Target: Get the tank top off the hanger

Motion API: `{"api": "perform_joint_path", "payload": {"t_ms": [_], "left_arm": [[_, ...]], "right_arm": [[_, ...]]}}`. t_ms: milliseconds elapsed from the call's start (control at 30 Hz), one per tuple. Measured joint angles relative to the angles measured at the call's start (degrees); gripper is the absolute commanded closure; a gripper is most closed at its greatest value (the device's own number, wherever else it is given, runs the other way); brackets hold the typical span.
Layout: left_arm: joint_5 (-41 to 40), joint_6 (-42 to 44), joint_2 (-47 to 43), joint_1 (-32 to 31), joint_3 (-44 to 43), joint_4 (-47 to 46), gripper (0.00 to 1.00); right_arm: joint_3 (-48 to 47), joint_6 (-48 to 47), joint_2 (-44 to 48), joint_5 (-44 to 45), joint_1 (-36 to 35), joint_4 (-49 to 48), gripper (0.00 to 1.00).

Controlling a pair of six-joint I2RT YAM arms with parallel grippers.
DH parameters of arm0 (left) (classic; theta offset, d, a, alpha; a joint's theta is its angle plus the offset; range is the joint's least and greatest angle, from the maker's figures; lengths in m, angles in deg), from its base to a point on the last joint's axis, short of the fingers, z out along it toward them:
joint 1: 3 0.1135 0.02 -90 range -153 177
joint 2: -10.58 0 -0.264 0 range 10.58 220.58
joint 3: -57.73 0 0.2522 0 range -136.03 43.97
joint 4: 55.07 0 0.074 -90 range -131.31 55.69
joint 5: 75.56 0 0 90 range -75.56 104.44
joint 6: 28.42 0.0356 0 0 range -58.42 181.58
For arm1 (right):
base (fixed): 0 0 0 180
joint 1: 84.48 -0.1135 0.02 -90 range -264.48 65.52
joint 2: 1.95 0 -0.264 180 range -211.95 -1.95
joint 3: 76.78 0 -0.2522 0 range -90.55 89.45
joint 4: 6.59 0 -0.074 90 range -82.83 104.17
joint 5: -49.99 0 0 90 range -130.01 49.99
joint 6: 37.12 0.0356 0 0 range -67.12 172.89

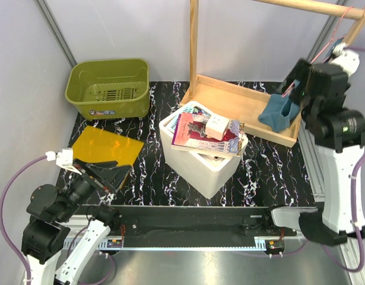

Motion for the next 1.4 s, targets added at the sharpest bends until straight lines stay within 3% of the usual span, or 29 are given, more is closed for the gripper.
{"api": "perform_joint_path", "payload": {"t_ms": [133, 367, 733, 1100, 1400], "left_arm": [[2.3, -0.6, 0.0, 0.0, -1.9, 0.1, 0.01], [4.5, -0.6, 0.1, 0.0, -4.9, -0.2, 0.01], [9.8, -5.6, 0.1, 0.0, -3.0, -1.6, 0.01], [14.5, -7.6, 2.9, 0.0, -1.8, -3.3, 0.01], [21.1, -9.7, 8.1, 0.0, 0.9, -6.4, 0.03]], "right_arm": [[-18.1, -2.3, -10.6, 4.4, 0.0, 3.0, 0.00], [-31.8, -4.2, -22.8, 5.6, 3.9, 7.9, 0.01], [-34.0, -3.5, -30.1, -3.2, 14.6, 9.1, 0.12], [-34.0, -2.7, -31.3, -8.5, 17.1, 7.3, 0.23], [-33.9, -2.6, -32.2, -10.3, 17.5, 6.6, 0.25]]}}
